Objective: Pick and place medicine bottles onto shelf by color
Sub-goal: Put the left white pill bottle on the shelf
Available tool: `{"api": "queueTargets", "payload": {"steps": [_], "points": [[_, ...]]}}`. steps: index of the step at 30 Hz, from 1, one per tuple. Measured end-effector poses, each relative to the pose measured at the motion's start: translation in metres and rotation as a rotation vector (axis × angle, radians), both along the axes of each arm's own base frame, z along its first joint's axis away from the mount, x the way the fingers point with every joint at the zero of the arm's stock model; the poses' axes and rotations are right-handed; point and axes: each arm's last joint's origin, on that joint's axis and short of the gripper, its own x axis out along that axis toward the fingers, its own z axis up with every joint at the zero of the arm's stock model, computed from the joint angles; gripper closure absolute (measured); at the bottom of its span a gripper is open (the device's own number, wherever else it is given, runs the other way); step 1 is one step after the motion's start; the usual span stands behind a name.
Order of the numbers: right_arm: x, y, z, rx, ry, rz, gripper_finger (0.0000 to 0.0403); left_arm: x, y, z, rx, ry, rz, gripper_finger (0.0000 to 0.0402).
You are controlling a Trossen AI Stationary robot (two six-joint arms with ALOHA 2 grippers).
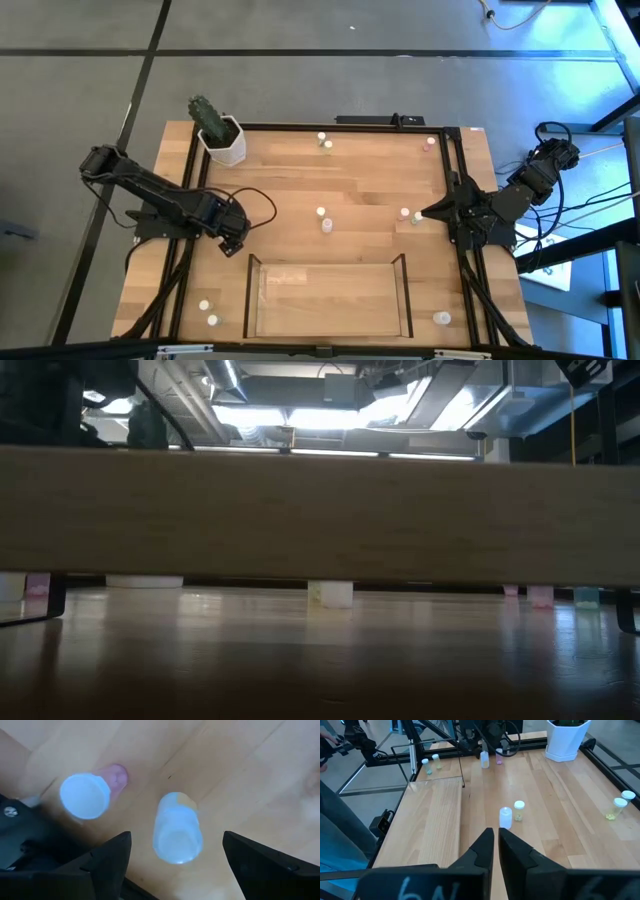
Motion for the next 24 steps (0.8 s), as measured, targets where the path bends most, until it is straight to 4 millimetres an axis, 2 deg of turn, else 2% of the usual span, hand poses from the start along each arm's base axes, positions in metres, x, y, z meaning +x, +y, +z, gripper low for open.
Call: {"api": "queueTargets", "payload": {"steps": [13, 24], "points": [[0.000, 0.000, 0.000, 0.000, 0.000, 0.000, 0.0373, 0.001, 0.000, -0.006, 0.025, -0.026, -0.024, 0.0093], [0.000, 0.000, 0.000, 0.000, 0.000, 0.000, 0.0373, 0.004, -0.001, -0.012, 0.006, 0.016, -0.019, 0.0098]]}}
